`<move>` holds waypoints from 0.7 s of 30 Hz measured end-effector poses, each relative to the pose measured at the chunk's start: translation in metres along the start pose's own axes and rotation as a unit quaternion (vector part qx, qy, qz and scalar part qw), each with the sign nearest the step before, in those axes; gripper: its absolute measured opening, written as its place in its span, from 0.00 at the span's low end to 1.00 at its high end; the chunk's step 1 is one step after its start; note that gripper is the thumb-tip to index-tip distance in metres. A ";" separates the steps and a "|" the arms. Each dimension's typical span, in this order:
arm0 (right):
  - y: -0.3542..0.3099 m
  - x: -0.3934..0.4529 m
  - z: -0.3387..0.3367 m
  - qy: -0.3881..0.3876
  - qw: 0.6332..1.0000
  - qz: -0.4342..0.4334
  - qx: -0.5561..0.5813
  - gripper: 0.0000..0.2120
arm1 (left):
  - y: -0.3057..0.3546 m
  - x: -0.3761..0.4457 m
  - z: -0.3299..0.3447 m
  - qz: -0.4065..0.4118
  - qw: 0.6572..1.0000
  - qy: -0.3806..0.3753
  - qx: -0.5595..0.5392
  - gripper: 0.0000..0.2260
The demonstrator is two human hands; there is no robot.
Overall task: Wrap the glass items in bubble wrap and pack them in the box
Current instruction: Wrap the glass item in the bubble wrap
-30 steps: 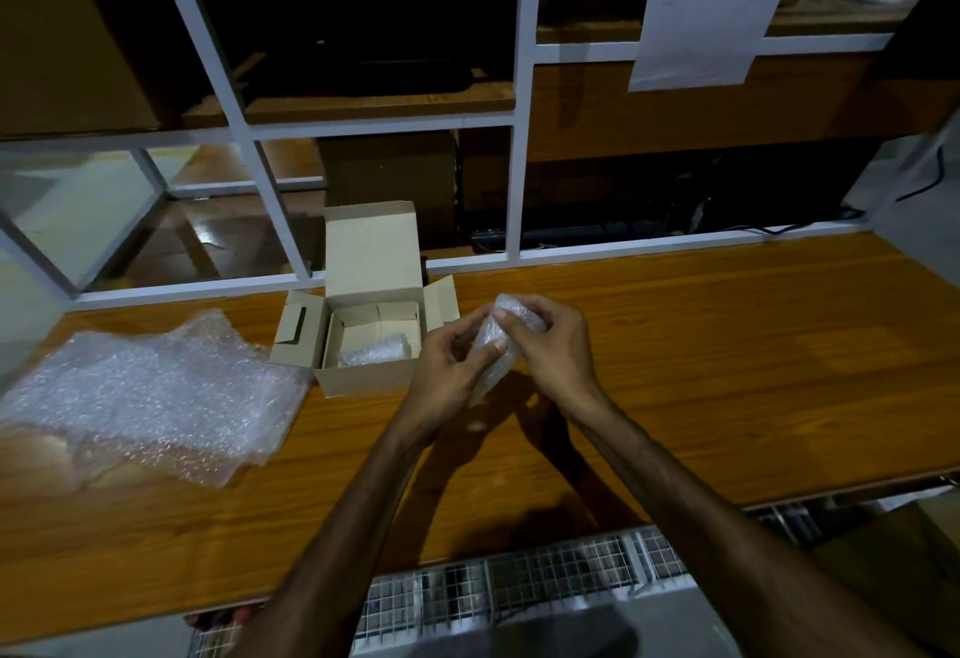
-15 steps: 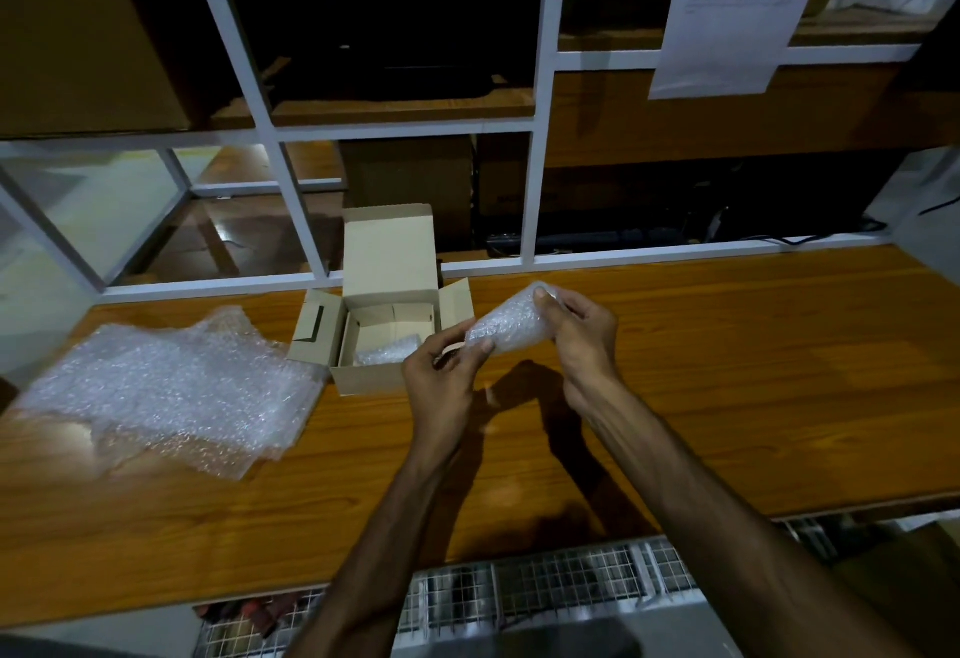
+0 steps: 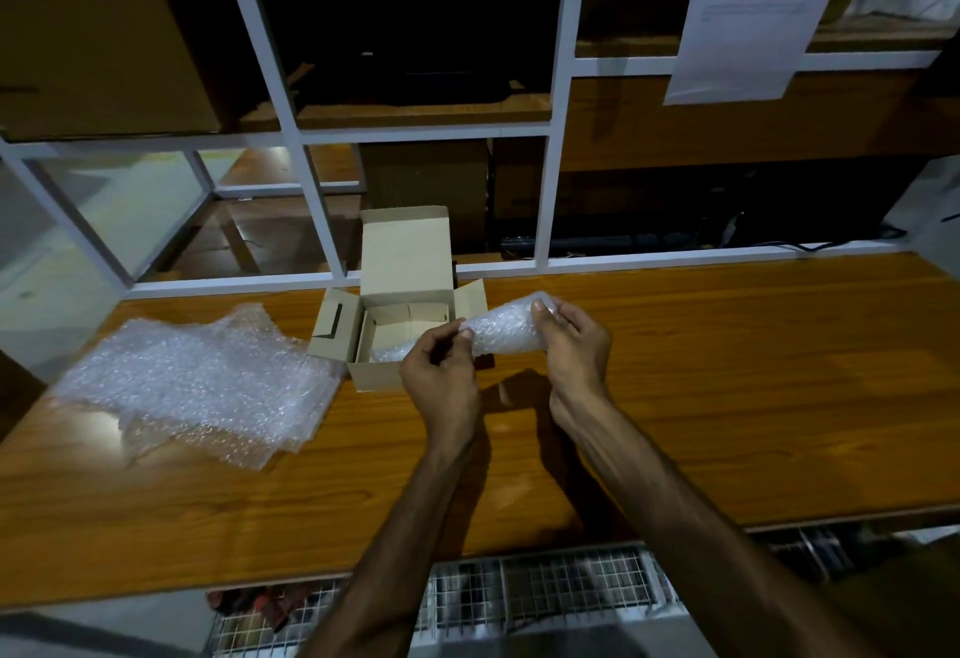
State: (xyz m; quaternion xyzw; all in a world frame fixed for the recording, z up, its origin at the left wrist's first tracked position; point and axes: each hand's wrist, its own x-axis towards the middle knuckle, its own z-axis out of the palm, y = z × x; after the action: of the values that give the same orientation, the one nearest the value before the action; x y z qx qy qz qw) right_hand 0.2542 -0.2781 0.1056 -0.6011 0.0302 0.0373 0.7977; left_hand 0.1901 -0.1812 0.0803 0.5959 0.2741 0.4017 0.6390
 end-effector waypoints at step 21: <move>0.047 -0.011 0.006 -0.013 0.992 -0.016 -0.123 0.11 | -0.019 -0.005 -0.012 -0.058 0.998 0.000 0.015 0.22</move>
State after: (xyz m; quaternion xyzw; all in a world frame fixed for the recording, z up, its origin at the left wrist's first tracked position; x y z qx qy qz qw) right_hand 0.2385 -0.2601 0.0632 -0.6948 0.0053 0.0361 0.7183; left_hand 0.1810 -0.1785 0.0596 0.5884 0.3141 0.3599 0.6524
